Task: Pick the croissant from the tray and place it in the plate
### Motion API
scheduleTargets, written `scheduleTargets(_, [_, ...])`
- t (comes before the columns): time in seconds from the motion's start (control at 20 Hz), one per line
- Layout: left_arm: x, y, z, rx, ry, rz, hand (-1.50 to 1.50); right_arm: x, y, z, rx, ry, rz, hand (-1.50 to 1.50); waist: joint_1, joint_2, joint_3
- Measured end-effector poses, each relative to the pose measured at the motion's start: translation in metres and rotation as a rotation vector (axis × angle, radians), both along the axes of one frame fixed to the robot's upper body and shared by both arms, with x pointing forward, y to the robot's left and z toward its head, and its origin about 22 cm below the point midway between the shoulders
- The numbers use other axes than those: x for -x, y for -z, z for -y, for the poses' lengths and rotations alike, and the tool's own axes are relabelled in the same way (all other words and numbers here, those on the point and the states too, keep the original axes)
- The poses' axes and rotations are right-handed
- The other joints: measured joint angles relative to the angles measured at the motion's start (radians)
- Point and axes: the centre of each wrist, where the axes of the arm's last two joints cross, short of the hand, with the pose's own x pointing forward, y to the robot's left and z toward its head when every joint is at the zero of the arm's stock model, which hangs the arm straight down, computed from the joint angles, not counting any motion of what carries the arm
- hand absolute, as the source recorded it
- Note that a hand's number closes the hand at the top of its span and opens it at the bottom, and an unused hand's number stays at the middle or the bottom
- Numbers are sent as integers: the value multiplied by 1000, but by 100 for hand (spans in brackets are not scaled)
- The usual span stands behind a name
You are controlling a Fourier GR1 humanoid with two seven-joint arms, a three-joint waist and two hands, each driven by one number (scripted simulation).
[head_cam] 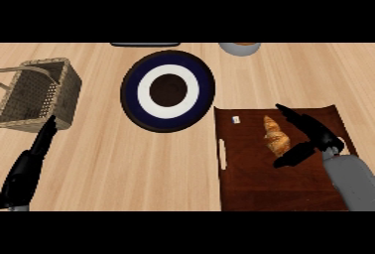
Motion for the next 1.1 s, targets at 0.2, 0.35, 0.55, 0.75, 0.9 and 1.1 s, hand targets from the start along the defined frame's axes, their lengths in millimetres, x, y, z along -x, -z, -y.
scheduleTargets(0.2, [2,5,3,-4,3,9,0,0,12,-5,0,-11,2,150,-1,-1,-1])
scheduleTargets(0.35, [1,5,3,-8,2,10,0,-2,18,-4,-23,-2,36,150,-2,-3,-4])
scheduleTargets(0.55, [-2,2,0,-6,5,4,0,-4,18,5,-42,-4,73,150,-3,-3,-4])
scheduleTargets(0.75, [2,9,0,-8,6,7,0,-4,23,0,-28,0,96,150,-4,-4,-5])
scheduleTargets(0.9, [-4,6,5,-3,27,17,0,-26,9,4,42,-70,148,150,21,6,-2])
scheduleTargets(1.1, [-16,-1,16,2,86,42,0,-58,-30,6,193,-204,246,150,88,32,3])
